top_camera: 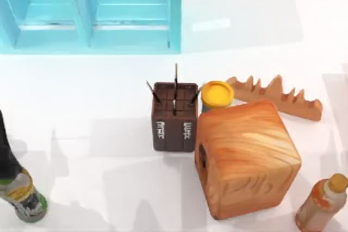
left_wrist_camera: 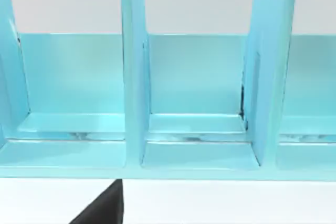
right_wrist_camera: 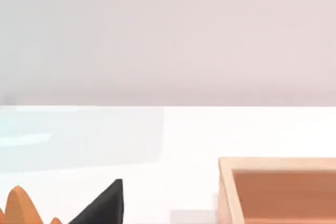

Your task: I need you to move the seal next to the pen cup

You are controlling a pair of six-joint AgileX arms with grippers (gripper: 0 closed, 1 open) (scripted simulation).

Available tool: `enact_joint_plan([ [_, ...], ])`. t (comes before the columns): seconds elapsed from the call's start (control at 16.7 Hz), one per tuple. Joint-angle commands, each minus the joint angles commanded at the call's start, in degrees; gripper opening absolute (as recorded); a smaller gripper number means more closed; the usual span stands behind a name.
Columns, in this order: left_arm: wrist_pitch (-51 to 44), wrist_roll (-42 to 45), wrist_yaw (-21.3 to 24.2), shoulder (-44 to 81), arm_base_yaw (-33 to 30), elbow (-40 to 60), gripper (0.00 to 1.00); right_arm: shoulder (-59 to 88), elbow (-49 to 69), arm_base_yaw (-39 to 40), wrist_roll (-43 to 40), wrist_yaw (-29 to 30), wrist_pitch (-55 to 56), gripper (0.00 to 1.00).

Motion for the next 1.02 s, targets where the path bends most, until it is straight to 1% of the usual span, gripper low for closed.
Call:
enact_joint_plan([
  [0.24,-1.7,0.3,0.0,1.8,0.3,1.8,1.0,0.0,0.0,0.0,0.0,0.0,0.0,1.0],
  [0.36,-5.4,1.0,-0.1,6.0,0.9,6.0,1.0,0.0,0.0,0.0,0.0,0.0,0.0,1.0],
  [0.48,-10.8,2.0,-0.1,12.7,1.8,12.5,1.0,0.0,0.0,0.0,0.0,0.0,0.0,1.0],
  [0.66,-21.2,3.8,0.0,27.3,3.3,25.4,1.0,0.0,0.0,0.0,0.0,0.0,0.0,1.0],
  [1.02,-45.8,7.7,0.1,63.6,6.9,52.7,1.0,0.0,0.0,0.0,0.0,0.0,0.0,1.0],
])
